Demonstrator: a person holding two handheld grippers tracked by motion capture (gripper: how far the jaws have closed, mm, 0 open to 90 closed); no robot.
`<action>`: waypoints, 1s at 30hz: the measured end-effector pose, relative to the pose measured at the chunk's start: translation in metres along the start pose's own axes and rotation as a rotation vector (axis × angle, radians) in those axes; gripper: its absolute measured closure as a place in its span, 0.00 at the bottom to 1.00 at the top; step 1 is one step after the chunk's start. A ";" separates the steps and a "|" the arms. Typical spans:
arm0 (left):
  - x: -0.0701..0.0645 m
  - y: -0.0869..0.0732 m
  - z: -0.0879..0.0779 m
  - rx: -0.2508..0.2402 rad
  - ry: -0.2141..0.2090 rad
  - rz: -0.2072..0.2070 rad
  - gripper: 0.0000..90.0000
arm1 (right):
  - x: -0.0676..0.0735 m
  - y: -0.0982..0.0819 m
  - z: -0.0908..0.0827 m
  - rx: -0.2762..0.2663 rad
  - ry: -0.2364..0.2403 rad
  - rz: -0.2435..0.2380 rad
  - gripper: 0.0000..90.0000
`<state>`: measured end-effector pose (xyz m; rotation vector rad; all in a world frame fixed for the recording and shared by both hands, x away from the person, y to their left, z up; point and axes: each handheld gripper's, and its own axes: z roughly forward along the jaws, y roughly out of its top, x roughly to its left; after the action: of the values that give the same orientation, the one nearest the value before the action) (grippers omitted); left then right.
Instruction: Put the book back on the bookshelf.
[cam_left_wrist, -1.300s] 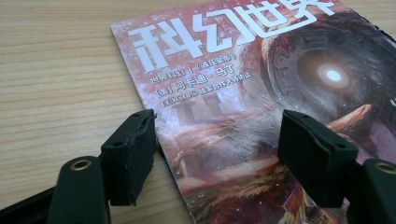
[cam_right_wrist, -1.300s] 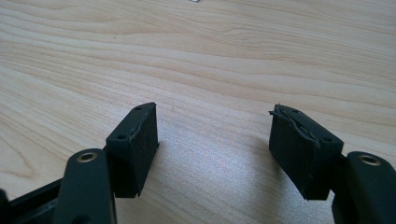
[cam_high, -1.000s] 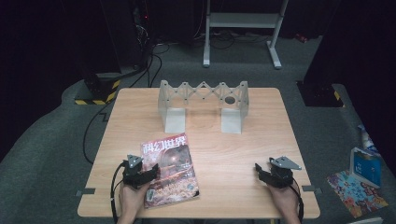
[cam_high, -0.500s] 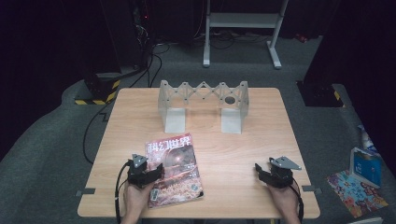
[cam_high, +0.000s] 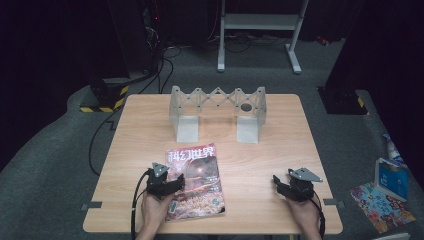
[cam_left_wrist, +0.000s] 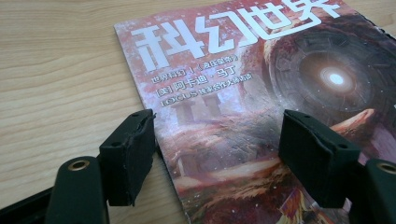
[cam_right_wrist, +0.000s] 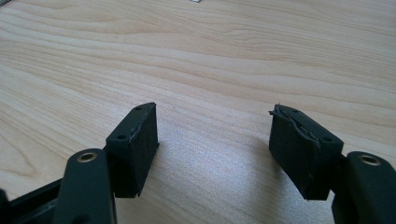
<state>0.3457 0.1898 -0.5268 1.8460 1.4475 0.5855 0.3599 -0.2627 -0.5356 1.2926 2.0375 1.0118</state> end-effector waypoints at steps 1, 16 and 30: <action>-0.002 0.001 0.001 0.000 -0.003 0.002 0.30 | 0.000 0.000 0.000 0.000 0.000 0.000 0.36; -0.018 0.004 0.012 -0.029 -0.026 0.012 0.30 | 0.000 0.000 0.000 0.000 0.000 -0.001 0.36; -0.030 0.006 0.018 -0.045 -0.033 0.009 0.30 | 0.000 0.000 0.000 0.001 0.002 -0.003 0.36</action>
<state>0.3546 0.1559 -0.5315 1.8196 1.3939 0.5854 0.3597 -0.2625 -0.5355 1.2890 2.0406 1.0115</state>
